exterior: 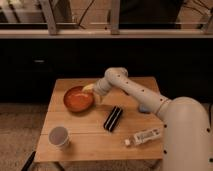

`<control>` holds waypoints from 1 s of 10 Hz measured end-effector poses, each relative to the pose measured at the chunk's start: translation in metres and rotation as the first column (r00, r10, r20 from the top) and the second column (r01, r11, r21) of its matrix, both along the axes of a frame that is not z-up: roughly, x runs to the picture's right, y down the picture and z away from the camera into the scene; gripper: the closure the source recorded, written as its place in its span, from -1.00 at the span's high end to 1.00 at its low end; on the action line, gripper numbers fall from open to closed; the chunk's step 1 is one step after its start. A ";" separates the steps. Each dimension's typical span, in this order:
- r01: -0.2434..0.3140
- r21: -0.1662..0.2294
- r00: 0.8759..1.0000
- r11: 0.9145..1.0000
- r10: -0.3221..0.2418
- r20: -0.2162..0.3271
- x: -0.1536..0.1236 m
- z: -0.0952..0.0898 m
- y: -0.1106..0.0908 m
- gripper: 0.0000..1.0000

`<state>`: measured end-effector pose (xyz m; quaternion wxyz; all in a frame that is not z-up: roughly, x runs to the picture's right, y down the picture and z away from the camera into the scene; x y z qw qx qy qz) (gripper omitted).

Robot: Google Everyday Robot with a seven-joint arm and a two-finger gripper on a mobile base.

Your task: Drag the ceramic bowl in a circle

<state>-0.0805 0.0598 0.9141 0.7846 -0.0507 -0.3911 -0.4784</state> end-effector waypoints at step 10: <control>0.032 -0.038 0.999 0.999 -0.034 -0.033 -0.008 0.020 0.022 -0.88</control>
